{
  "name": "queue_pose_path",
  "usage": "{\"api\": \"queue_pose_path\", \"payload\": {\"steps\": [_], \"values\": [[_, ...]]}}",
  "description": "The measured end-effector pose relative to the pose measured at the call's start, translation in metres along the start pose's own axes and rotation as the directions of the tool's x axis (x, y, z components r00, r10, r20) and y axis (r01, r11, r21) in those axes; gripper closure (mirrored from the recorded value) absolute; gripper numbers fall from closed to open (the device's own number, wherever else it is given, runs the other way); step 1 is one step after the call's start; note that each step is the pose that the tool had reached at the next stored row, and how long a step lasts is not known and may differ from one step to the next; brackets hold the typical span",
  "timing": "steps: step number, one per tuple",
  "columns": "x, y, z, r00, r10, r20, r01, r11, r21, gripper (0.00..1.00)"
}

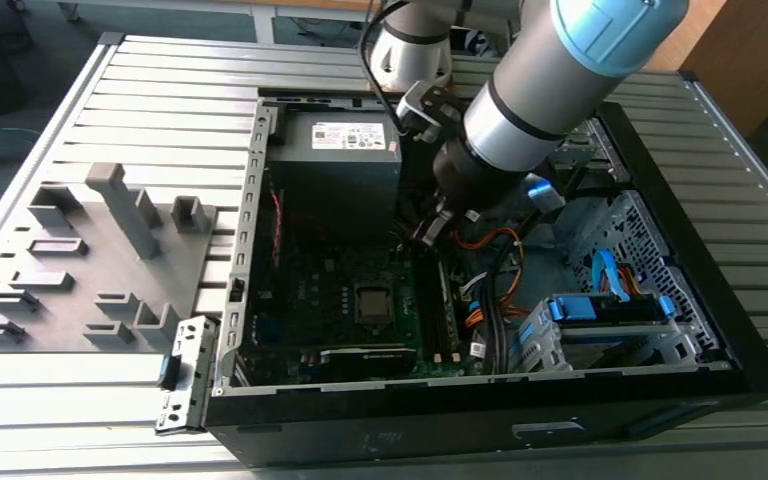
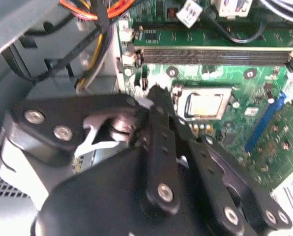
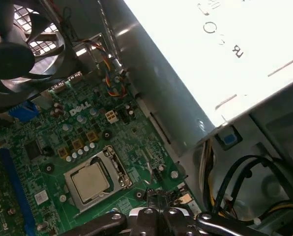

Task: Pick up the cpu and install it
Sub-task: 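Install the first cpu locking lever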

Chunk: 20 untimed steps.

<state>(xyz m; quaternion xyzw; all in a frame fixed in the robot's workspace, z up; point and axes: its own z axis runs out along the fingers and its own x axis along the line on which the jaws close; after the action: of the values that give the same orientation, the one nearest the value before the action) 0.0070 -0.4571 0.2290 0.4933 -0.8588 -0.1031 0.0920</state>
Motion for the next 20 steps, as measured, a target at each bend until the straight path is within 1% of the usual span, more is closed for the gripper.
{"api": "queue_pose_path", "payload": {"steps": [6, 9, 10, 11, 13, 14, 18, 19, 20], "values": [[0.0076, 0.0047, 0.0018, 1.0, -0.001, 0.0044, 0.001, 1.0, 0.0047, 0.89], [0.008, 0.0053, 0.0019, 1.0, -0.001, 0.0049, 0.001, 1.0, 0.005, 0.89], [0.0082, 0.0054, 0.0019, 1.0, -0.003, 0.0096, 0.003, 1.0, 0.0024, 0.89], [0.0083, 0.0056, 0.0019, 0.9999, -0.005, 0.0163, 0.005, 1.0, -0.0014, 0.89], [0.0084, 0.0062, -0.0001, 0.9997, -0.007, 0.0245, 0.007, 1.0, -0.0064, 0.89], [0.0085, 0.0068, -0.0023, 0.9996, -0.008, 0.0282, 0.008, 0.9999, -0.0085, 0.89], [0.0091, 0.0095, -0.012, 0.9994, -0.01, 0.0337, 0.01, 0.9999, -0.0118, 0.89], [0.0092, 0.0099, -0.0134, 0.9993, -0.011, 0.0369, 0.011, 0.9998, -0.0137, 0.89], [0.0092, 0.01, -0.0137, 0.9989, -0.014, 0.0458, 0.015, 0.9997, -0.0188, 0.89]]}}
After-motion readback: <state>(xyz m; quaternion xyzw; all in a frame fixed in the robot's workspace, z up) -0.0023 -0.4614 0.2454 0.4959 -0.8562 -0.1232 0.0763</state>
